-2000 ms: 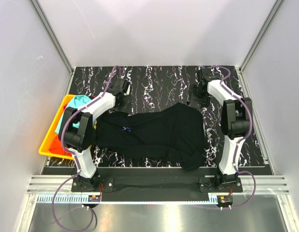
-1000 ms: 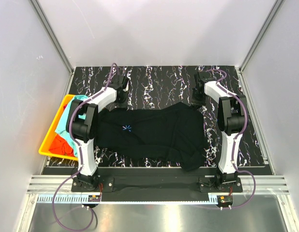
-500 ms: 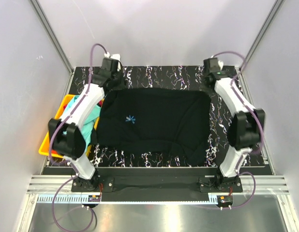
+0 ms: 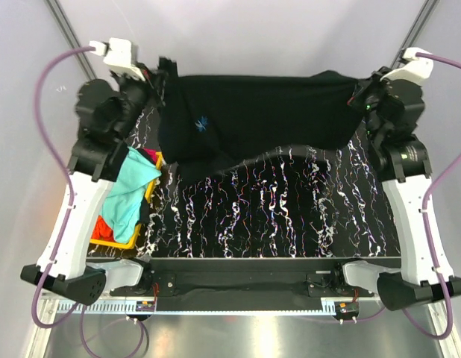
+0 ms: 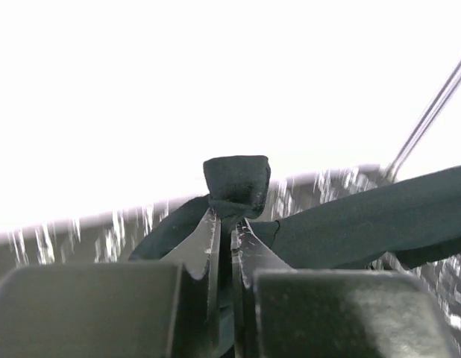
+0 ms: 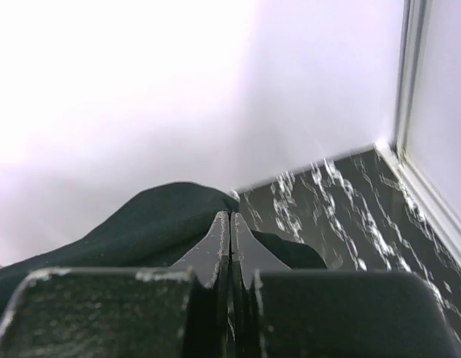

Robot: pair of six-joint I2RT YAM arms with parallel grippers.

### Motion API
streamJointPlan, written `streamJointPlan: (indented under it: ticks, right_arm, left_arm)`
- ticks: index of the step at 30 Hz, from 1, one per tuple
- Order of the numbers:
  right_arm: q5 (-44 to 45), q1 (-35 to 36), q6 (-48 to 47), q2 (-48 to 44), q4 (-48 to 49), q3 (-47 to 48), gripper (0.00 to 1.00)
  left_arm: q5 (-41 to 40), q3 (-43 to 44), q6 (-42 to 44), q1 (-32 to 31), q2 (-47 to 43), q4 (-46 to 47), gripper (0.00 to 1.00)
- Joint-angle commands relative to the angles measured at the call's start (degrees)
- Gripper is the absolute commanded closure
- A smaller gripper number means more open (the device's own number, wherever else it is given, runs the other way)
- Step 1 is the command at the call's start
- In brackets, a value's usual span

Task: Fold and stack the t-shirts
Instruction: Flatten the tshirt out

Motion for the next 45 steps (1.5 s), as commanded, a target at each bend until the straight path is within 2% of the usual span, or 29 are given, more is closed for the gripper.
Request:
streamJointPlan:
  ticks: [1, 7, 14, 21, 28, 31, 32, 38, 43, 45]
  right_arm:
    - [0.5, -0.1, -2.5, -0.3, 5.4, 1.8, 1.00]
    - [-1.7, -0.1, -2.0, -2.5, 5.5, 8.2, 1.00]
    - [-6.0, 0.0, -1.1, -14.1, 8.7, 4.6, 1.00]
    - [-7.5, 0.0, 1.4, -19.5, 6.9, 3.5, 1.00]
    - [-1.2, -0.1, -0.1, -14.9, 6.6, 4.3, 1.00]
    - [5.2, -0.1, -0.4, -10.8, 6.8, 3.5, 1.00]
    - [10.0, -0.1, -0.2, -8.7, 6.8, 3.1, 1.00]
    - [18.2, -0.6, -5.0, 0.4, 14.6, -4.4, 1.00]
    - [17.3, -4.2, -4.4, 8.6, 17.6, -9.9, 1.00]
    - [16.0, -6.5, -3.4, 13.5, 18.8, -10.9, 1.00]
  left_arm:
    - [0.2, 8.6, 5.5, 0.3, -1.2, 11.7, 1.00]
    - [2.4, 18.9, 4.5, 0.3, -0.9, 10.9, 1.00]
    - [9.9, 19.1, 5.2, 0.2, -8.2, 11.4, 1.00]
    - [10.1, 21.1, 6.1, 0.3, -11.2, 11.7, 1.00]
    - [5.5, 24.3, 9.4, 0.2, -1.8, 14.4, 1.00]
    - [4.0, 25.6, 11.4, 0.3, 5.4, 17.6, 1.00]
    - [2.8, 25.5, 12.4, 0.3, 6.9, 18.9, 1.00]
    - [-2.8, 19.8, 18.3, 0.3, 20.7, 26.8, 1.00]
    - [-7.5, 9.8, 20.0, 0.4, 32.1, 40.1, 1.00]
    - [-8.6, 8.9, 18.7, 0.5, 36.6, 43.1, 0.97]
